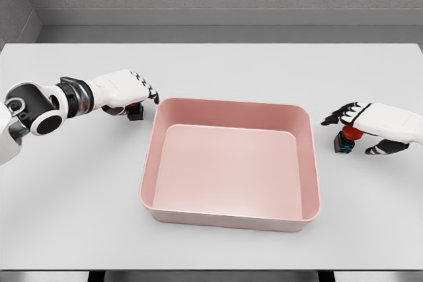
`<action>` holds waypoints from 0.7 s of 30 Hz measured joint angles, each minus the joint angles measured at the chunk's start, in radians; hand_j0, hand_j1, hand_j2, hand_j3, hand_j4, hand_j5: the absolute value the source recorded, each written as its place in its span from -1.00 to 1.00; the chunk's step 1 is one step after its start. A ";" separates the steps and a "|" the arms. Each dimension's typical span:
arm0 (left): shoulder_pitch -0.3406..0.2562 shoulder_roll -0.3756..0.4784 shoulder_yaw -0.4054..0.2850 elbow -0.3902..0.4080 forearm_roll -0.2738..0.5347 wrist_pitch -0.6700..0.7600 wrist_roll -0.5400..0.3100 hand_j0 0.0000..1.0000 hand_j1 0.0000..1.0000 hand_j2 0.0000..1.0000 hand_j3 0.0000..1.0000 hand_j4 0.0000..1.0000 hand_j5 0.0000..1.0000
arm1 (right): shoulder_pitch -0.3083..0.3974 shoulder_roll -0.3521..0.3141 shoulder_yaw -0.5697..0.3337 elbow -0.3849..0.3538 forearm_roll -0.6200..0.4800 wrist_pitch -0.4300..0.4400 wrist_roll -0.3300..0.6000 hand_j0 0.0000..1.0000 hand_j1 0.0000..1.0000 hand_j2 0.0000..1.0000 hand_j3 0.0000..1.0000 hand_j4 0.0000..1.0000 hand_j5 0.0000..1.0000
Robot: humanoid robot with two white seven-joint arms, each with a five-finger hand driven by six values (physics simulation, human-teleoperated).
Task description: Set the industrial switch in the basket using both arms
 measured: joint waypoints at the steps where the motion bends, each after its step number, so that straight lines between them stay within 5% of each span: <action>1: 0.000 0.001 -0.001 0.000 -0.001 0.000 0.000 0.46 0.46 0.46 0.46 0.46 0.46 | 0.000 0.000 0.000 0.002 0.002 0.000 0.000 0.75 0.75 0.75 0.75 0.75 0.75; 12: 0.000 0.011 -0.005 -0.001 -0.009 0.001 0.000 0.30 0.30 0.30 0.30 0.30 0.30 | -0.002 0.020 0.000 0.004 0.004 0.000 -0.001 0.68 0.68 0.68 0.68 0.68 0.68; 21: 0.000 0.012 -0.017 -0.001 -0.013 0.001 0.002 0.23 0.23 0.23 0.23 0.23 0.23 | -0.002 0.028 -0.002 0.006 0.017 0.000 0.000 0.41 0.41 0.41 0.41 0.41 0.41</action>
